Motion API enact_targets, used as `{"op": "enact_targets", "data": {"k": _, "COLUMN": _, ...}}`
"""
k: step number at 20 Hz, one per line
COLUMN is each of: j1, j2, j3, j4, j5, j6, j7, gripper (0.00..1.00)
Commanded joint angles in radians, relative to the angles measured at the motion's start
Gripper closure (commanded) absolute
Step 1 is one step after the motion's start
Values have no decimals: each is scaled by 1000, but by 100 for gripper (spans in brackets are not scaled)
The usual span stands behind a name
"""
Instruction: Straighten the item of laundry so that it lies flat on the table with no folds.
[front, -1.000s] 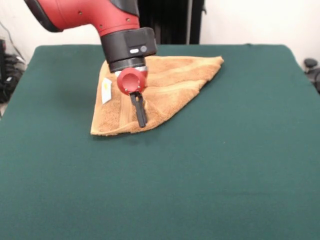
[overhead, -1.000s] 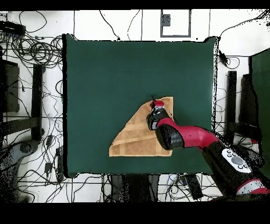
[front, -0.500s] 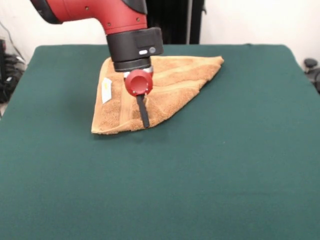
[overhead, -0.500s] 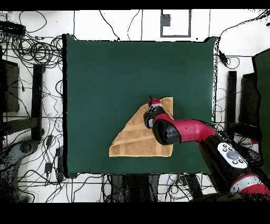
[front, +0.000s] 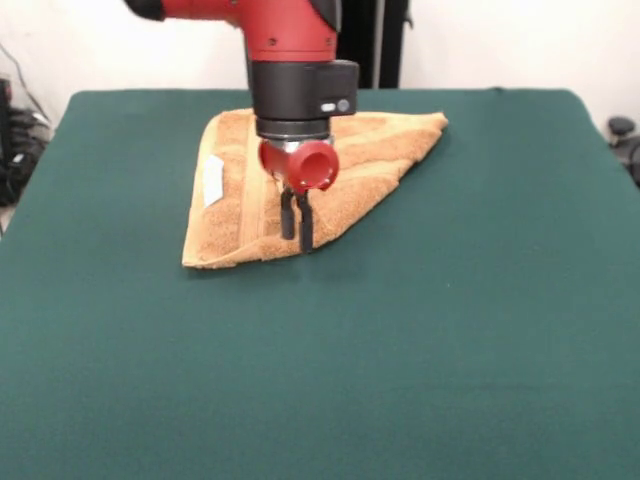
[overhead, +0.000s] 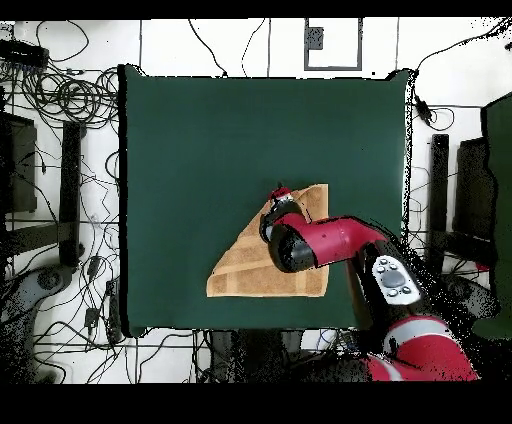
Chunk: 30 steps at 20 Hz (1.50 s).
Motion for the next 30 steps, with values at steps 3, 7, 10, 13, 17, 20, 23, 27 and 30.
{"op": "enact_targets", "data": {"k": 3, "j1": 128, "j2": 126, "j3": -228, "j4": -35, "j5": -71, "j6": 88, "j7": -21, "gripper": 0}}
{"op": "enact_targets", "data": {"k": 7, "j1": 160, "j2": 117, "j3": -268, "j4": -32, "j5": -35, "j6": 98, "j7": -14, "gripper": 0}}
{"op": "enact_targets", "data": {"k": 10, "j1": -15, "j2": 27, "j3": -93, "j4": 81, "j5": 63, "j6": 278, "j7": -128, "gripper": 0}}
{"op": "enact_targets", "data": {"k": 13, "j1": -124, "j2": -61, "j3": 19, "j4": 175, "j5": 147, "j6": 467, "j7": -239, "gripper": 0}}
{"op": "enact_targets", "data": {"k": 17, "j1": -169, "j2": -149, "j3": 66, "j4": 247, "j5": 211, "j6": 580, "j7": -261, "gripper": 0}}
{"op": "enact_targets", "data": {"k": 20, "j1": -226, "j2": -188, "j3": 124, "j4": 296, "j5": 227, "j6": 589, "j7": -277, "gripper": 0}}
{"op": "enact_targets", "data": {"k": 23, "j1": -301, "j2": -180, "j3": 212, "j4": 359, "j5": 241, "j6": 510, "j7": -256, "gripper": 0}}
{"op": "enact_targets", "data": {"k": 27, "j1": -330, "j2": -167, "j3": 260, "j4": 396, "j5": 236, "j6": 461, "j7": -215, "gripper": 0}}
{"op": "enact_targets", "data": {"k": 30, "j1": -322, "j2": -163, "j3": 262, "j4": 395, "j5": 220, "j6": 434, "j7": -181, "gripper": 0}}
